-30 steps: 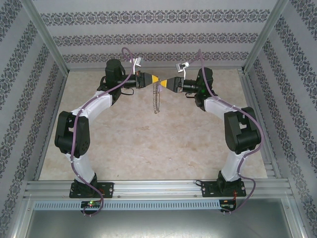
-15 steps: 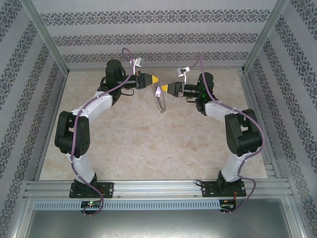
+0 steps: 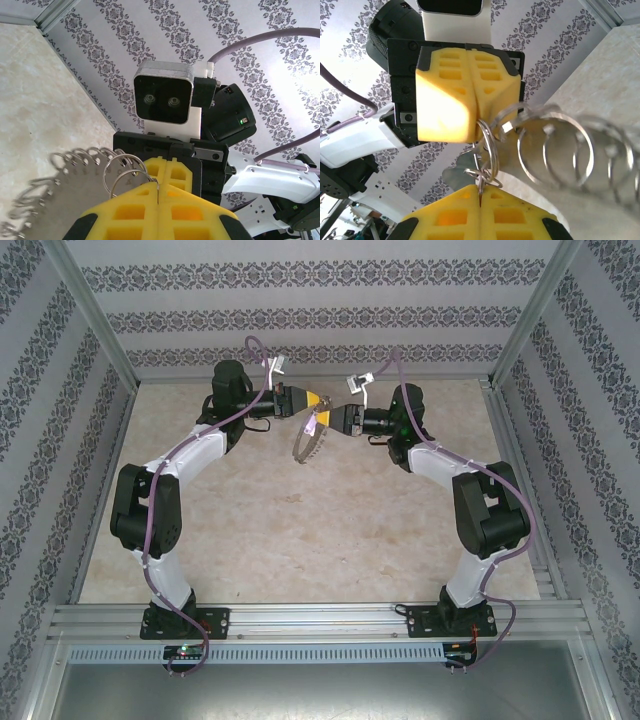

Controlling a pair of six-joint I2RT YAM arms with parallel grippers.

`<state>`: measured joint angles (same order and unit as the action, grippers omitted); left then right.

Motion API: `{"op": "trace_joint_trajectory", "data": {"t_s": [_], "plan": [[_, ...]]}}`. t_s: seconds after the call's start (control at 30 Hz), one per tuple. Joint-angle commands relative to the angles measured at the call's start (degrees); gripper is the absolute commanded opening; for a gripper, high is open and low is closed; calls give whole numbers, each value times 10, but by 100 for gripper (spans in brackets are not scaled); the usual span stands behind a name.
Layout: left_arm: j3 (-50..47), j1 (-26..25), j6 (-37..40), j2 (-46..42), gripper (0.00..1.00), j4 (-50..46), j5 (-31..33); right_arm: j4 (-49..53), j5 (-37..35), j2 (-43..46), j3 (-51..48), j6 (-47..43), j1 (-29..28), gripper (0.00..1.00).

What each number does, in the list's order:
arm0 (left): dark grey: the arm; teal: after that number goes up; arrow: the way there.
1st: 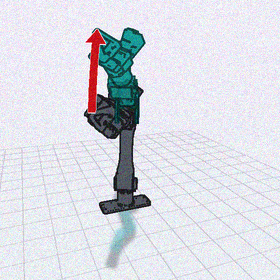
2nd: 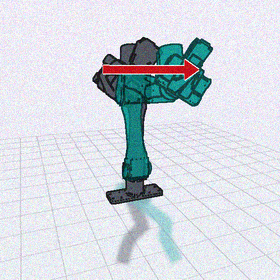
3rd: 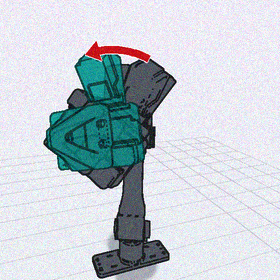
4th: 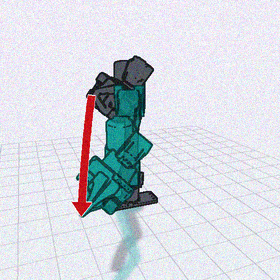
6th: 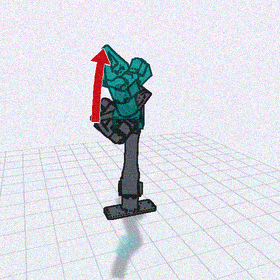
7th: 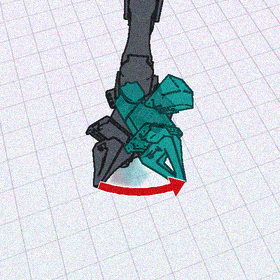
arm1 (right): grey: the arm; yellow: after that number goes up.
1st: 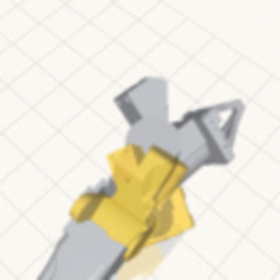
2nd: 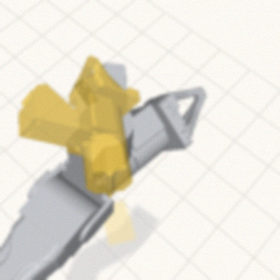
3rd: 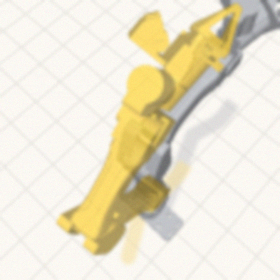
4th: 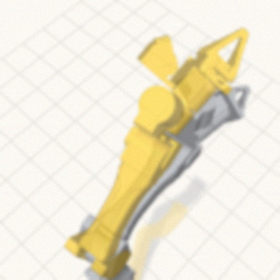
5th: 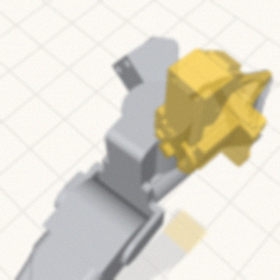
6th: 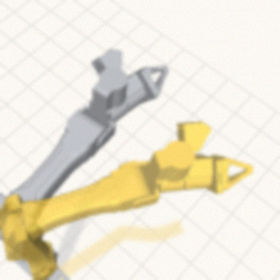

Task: Put the keys on the keyring

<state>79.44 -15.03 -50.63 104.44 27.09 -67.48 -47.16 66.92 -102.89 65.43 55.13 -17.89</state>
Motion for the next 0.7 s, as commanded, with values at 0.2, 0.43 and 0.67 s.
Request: {"op": "trace_joint_trajectory", "data": {"t_s": [0.2,0.43,0.67], "plan": [[-7,-5,-6,-10,0,46,-5,-8,8,18,-10,-9,16,26],[-6,-5,-8,-8,0,50,-9,-3,5,74,-63,-18,58,44],[-4,-5,-10,-6,0,56,-14,11,4,99,-77,-32,76,45]]}}
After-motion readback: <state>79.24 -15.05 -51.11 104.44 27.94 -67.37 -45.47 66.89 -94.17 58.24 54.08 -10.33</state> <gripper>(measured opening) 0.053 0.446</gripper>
